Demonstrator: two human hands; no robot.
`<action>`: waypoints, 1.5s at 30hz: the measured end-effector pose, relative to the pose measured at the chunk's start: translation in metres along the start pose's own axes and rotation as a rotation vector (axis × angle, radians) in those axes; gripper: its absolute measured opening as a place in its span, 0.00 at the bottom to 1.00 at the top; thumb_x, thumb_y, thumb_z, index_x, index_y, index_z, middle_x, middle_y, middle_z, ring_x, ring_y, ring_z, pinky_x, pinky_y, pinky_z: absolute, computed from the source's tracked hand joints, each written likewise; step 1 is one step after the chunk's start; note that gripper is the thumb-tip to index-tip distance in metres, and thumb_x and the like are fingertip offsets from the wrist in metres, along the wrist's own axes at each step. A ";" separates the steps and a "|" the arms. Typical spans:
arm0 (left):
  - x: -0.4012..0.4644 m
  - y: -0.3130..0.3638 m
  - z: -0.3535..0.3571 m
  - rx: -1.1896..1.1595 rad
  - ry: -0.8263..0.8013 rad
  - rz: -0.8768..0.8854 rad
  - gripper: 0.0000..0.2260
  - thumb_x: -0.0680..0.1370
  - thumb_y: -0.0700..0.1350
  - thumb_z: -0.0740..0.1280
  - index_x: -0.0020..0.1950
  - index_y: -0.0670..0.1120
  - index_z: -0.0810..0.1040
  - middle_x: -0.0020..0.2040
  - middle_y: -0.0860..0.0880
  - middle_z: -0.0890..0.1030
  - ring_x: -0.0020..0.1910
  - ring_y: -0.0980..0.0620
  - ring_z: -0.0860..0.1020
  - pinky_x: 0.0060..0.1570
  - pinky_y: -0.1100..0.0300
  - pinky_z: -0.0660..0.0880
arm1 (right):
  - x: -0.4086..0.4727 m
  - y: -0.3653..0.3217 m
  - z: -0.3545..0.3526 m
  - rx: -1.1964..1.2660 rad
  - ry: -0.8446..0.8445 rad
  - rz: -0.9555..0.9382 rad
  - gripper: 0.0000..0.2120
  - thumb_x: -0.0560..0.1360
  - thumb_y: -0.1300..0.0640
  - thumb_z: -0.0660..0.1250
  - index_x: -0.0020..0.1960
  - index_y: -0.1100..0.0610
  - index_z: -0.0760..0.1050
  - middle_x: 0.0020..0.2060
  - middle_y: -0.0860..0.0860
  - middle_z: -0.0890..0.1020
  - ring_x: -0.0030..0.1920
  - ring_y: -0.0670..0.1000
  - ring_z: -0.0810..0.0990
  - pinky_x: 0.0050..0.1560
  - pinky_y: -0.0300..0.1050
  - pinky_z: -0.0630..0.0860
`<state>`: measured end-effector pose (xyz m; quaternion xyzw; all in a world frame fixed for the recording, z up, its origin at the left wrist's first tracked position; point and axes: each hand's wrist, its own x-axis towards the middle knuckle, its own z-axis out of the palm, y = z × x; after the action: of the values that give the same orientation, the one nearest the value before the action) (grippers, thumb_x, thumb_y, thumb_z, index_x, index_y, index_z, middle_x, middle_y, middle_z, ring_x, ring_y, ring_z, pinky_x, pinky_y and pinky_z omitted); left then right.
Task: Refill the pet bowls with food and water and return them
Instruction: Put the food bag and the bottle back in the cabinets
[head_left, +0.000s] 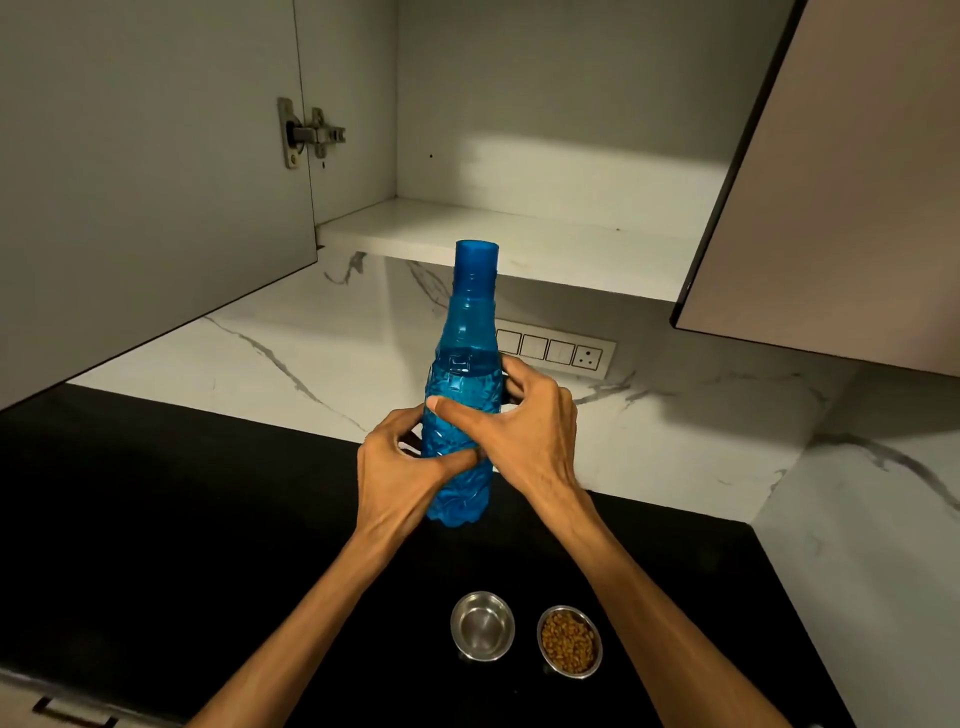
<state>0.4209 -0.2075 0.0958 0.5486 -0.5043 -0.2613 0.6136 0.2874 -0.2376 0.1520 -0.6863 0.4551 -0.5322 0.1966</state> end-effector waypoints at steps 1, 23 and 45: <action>0.002 0.006 0.000 0.000 0.003 0.006 0.32 0.57 0.62 0.77 0.58 0.50 0.84 0.50 0.55 0.85 0.48 0.56 0.82 0.49 0.52 0.83 | 0.004 -0.003 -0.003 0.012 0.004 -0.006 0.27 0.65 0.39 0.82 0.61 0.47 0.83 0.49 0.39 0.87 0.47 0.36 0.85 0.49 0.42 0.85; 0.063 0.111 0.013 -0.009 0.000 0.162 0.32 0.54 0.65 0.75 0.55 0.56 0.81 0.48 0.59 0.84 0.44 0.59 0.81 0.46 0.49 0.85 | 0.089 -0.066 -0.057 -0.066 0.107 -0.139 0.28 0.64 0.32 0.78 0.58 0.46 0.83 0.46 0.41 0.88 0.45 0.38 0.86 0.46 0.45 0.86; 0.167 0.193 0.010 -0.064 -0.045 0.192 0.24 0.64 0.49 0.84 0.58 0.46 0.85 0.47 0.52 0.88 0.44 0.57 0.87 0.47 0.58 0.84 | 0.200 -0.134 -0.077 -0.138 0.165 -0.167 0.28 0.63 0.31 0.79 0.56 0.46 0.86 0.44 0.42 0.87 0.43 0.38 0.83 0.44 0.40 0.83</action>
<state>0.4264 -0.3073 0.3316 0.4719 -0.5596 -0.2293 0.6416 0.2773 -0.3198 0.3910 -0.6877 0.4464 -0.5688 0.0657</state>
